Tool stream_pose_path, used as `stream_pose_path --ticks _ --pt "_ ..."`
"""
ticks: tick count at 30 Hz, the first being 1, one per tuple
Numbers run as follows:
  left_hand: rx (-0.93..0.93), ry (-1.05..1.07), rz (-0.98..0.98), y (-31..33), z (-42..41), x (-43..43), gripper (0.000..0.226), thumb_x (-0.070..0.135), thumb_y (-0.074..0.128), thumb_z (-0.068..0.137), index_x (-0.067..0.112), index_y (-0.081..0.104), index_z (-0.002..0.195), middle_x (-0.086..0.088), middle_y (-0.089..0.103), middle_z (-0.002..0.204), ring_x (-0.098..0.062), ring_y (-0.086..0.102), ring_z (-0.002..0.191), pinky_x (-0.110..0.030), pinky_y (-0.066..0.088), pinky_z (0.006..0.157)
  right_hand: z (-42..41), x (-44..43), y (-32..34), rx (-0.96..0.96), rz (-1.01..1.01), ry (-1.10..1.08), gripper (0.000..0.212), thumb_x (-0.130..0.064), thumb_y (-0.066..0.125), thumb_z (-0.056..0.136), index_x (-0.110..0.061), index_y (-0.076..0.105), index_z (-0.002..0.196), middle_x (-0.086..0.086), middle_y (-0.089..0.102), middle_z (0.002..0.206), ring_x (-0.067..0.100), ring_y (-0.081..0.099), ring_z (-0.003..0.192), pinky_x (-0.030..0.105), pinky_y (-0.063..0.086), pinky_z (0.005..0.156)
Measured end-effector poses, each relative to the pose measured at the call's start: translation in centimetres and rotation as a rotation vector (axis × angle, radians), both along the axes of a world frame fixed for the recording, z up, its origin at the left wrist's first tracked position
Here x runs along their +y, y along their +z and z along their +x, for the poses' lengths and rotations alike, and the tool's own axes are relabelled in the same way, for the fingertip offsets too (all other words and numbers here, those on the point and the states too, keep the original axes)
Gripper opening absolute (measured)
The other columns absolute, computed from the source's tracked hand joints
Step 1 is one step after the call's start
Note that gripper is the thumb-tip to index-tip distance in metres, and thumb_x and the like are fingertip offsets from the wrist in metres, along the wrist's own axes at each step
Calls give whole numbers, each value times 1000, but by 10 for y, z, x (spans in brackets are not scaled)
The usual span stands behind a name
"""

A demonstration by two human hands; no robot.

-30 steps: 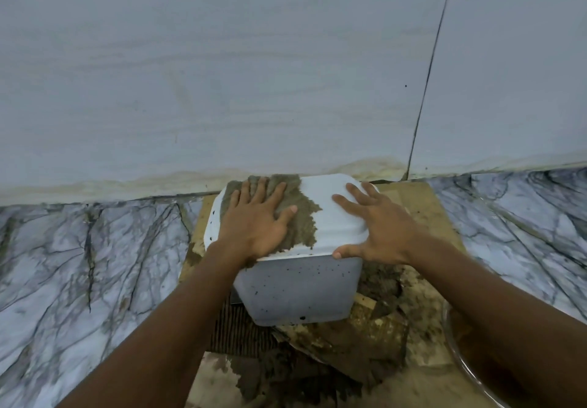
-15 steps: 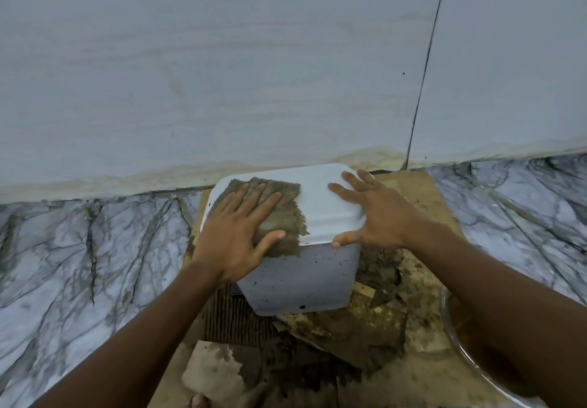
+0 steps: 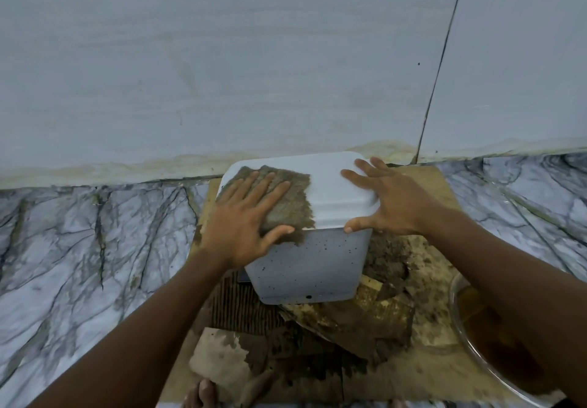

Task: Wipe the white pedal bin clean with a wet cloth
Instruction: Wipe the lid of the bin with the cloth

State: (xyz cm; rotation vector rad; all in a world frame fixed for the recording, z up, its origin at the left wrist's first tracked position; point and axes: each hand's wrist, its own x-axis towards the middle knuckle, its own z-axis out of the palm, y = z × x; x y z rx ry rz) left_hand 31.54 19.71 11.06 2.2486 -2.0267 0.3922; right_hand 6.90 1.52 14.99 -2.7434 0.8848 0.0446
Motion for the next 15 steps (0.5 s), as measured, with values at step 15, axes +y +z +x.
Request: stream_pose_path --ticks 15 --pt "337 118 223 35 -24 -62 69 72 10 99 42 5 161 6 -1 171 -18 -7 158 -42 -4 128 2 5 -2 14 -38 -9 113 -92 48 62 -45 4 156 -8 -5 167 20 -8 154 47 12 122"
